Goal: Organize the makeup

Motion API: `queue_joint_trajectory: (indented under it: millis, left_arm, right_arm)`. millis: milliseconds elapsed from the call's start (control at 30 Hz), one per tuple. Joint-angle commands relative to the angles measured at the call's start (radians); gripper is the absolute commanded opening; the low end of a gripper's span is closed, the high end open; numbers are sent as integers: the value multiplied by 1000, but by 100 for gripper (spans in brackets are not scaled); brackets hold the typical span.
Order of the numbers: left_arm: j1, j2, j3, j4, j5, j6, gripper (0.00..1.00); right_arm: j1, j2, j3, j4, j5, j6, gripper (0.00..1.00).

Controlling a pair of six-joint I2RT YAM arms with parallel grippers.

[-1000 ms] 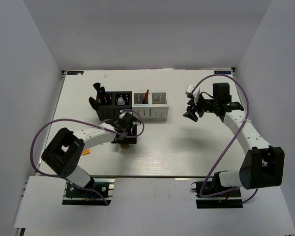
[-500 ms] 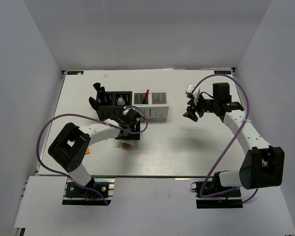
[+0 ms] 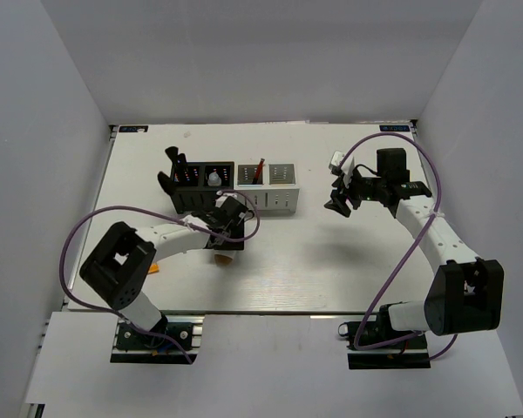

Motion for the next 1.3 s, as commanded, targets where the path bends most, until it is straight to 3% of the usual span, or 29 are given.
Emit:
queue_joint_trajectory:
  millis: [0, 300, 567, 933, 1133, 1267]
  left_arm:
    - [0, -18, -55, -91, 45, -15, 28]
    - [0, -243, -13, -47, 155, 16, 6]
    - [0, -318, 55, 114, 364, 86, 3]
    - [23, -142, 334, 384, 501, 142, 0]
    - [23, 36, 471, 541, 461, 228, 0]
    - [23, 86, 451, 717, 395, 289, 0]
  right_arm:
    - [-1, -26, 1, 24, -12, 10, 72]
    - [-2, -25, 1, 25, -20, 13, 72]
    - [-1, -30, -2, 28, -17, 16, 72]
    - [-2, -51, -24, 77, 3, 71, 72]
    - [-4, -69, -35, 122, 34, 120, 72]
    - [-5, -82, -45, 133, 46, 123, 71]
